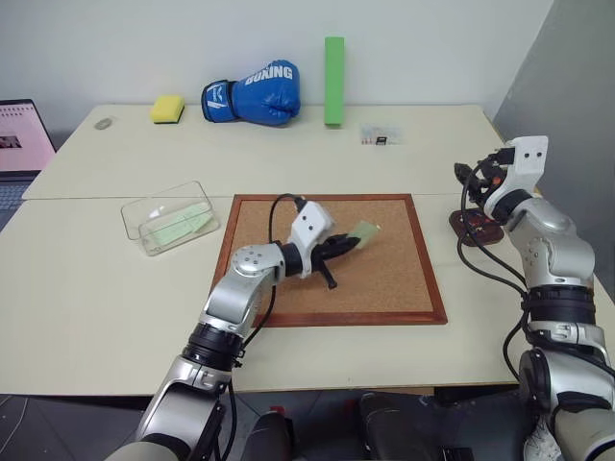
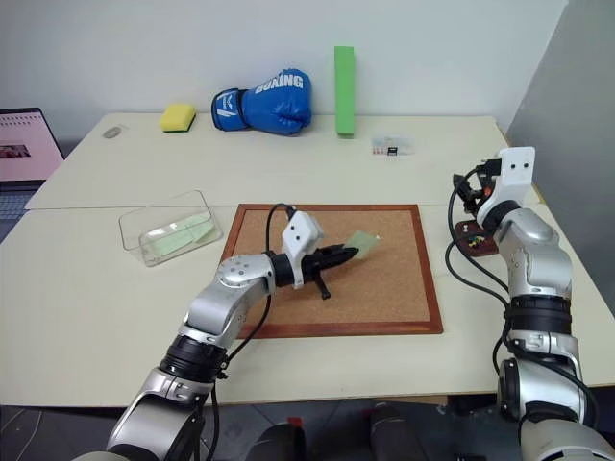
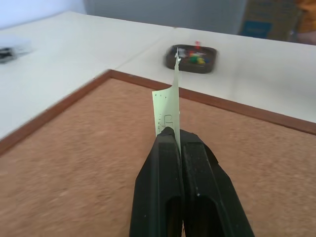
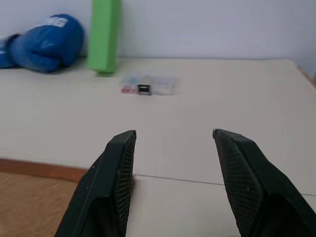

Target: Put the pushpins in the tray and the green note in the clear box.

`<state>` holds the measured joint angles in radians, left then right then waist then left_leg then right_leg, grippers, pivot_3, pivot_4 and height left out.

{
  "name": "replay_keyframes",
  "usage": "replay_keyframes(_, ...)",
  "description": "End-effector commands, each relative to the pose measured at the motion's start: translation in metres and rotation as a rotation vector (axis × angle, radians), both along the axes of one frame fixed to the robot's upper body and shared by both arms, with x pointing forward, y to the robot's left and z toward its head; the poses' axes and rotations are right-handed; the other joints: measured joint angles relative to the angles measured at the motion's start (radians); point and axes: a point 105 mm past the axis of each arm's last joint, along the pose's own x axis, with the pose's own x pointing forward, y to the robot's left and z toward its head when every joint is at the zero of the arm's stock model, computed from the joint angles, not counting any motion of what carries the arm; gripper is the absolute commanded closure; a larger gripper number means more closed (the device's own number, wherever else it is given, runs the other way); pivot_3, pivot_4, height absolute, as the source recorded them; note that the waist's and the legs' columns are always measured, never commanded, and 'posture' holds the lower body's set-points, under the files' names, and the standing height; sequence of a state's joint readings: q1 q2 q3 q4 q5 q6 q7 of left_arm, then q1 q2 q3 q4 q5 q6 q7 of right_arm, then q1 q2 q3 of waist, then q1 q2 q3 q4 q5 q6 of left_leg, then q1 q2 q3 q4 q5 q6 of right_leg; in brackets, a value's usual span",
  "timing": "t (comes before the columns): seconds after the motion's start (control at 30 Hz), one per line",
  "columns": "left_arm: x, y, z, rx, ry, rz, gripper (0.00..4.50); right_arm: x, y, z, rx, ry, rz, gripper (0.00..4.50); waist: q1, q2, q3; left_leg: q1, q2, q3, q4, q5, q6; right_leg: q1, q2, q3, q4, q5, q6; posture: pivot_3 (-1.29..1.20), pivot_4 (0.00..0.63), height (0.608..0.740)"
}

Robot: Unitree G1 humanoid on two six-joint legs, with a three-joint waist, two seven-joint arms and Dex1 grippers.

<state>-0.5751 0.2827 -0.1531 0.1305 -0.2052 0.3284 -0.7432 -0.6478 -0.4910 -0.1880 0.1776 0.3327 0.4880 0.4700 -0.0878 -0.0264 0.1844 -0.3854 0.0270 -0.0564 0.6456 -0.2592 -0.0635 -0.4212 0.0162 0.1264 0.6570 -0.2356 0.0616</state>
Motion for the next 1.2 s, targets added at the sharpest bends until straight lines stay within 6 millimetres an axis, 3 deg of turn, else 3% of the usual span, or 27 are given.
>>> replay_keyframes(0.03, 0.022, 0.047, 0.033, -0.090, -0.065, 0.239, 4.50, -0.043, 0.058, 0.012, -0.095, -0.050, 0.335, 1.88, -0.003, 0.000, 0.000, 0.000, 0.001, 0.000, 0.000, 0.000, 0.000, 0.000, 0.000, 0.000, 0.000, 0.000, 0.000, 0.00, 0.150, 0.740)
replay_keyframes(0.17, 0.034, 0.098, 0.044, -0.165, -0.045, 0.489, 4.50, -0.077, 0.097, 0.008, -0.087, -0.034, 0.528, 1.88, 0.000, 0.000, 0.000, 0.000, 0.000, 0.000, 0.001, 0.000, 0.000, 0.000, 0.000, 0.000, 0.000, 0.000, 0.000, 0.00, 0.150, 0.740)
replay_keyframes(0.33, 0.045, 0.177, 0.053, -0.217, -0.058, 0.888, 4.50, -0.106, 0.140, 0.023, -0.069, -0.098, 0.701, 1.88, 0.001, 0.000, 0.000, 0.000, 0.001, -0.002, 0.001, 0.000, 0.000, 0.000, 0.000, -0.002, 0.001, 0.000, 0.000, 0.00, 0.150, 0.740)
replay_keyframes(0.5, 0.045, 0.216, 0.050, -0.254, -0.051, 1.092, 4.50, -0.113, 0.159, 0.033, -0.065, -0.139, 0.762, 1.88, 0.005, 0.000, 0.000, 0.000, 0.000, -0.002, 0.001, 0.000, 0.000, 0.000, 0.000, -0.003, 0.000, 0.000, 0.000, 0.00, 0.150, 0.740)
replay_keyframes(0.8, 0.052, 0.223, 0.046, -0.311, -0.022, 1.149, 4.50, -0.115, 0.167, 0.030, -0.067, -0.140, 0.784, 1.88, 0.016, -0.001, 0.000, -0.004, 0.000, -0.006, 0.001, 0.000, -0.001, -0.001, -0.001, -0.006, -0.001, 0.000, 0.000, 0.00, 0.150, 0.740)
replay_keyframes(1.2, 0.055, 0.218, 0.042, -0.314, -0.021, 1.149, 2.10, -0.111, 0.160, 0.032, -0.065, -0.146, 0.738, 1.87, 0.015, -0.001, 0.000, -0.004, 0.000, -0.006, 0.001, 0.000, -0.001, -0.001, -0.001, -0.006, -0.001, 0.000, 0.000, 0.00, 0.150, 0.740)
